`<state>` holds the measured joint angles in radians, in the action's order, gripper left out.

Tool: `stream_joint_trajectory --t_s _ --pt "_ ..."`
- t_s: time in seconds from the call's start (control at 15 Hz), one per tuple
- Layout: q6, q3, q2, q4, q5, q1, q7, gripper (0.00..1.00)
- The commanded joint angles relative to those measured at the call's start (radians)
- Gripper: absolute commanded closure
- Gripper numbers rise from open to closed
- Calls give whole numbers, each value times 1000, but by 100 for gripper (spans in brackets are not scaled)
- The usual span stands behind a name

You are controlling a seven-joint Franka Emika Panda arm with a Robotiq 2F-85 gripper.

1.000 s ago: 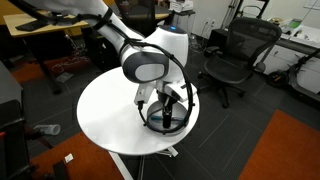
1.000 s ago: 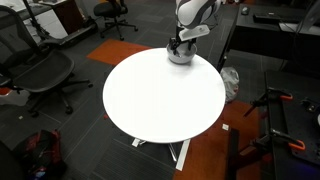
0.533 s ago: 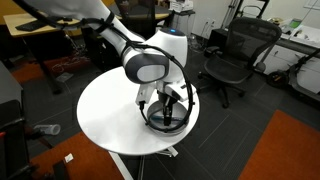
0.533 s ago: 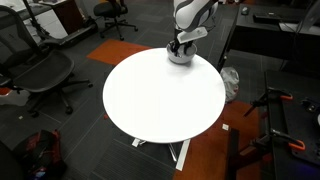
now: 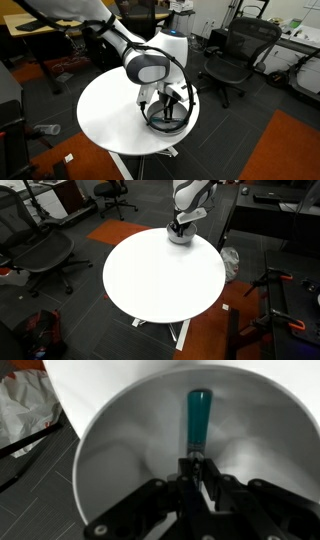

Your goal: Take the green marker out of the bowl

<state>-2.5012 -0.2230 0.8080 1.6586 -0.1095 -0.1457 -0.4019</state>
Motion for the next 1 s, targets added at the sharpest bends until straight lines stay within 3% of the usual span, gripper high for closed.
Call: stream_joint_trajectory --t_s 0.0,0.93 --pt "25 -26 -42 18 6 15 -21 95" --pt "8 -16 -408 271 21 -18 139 95"
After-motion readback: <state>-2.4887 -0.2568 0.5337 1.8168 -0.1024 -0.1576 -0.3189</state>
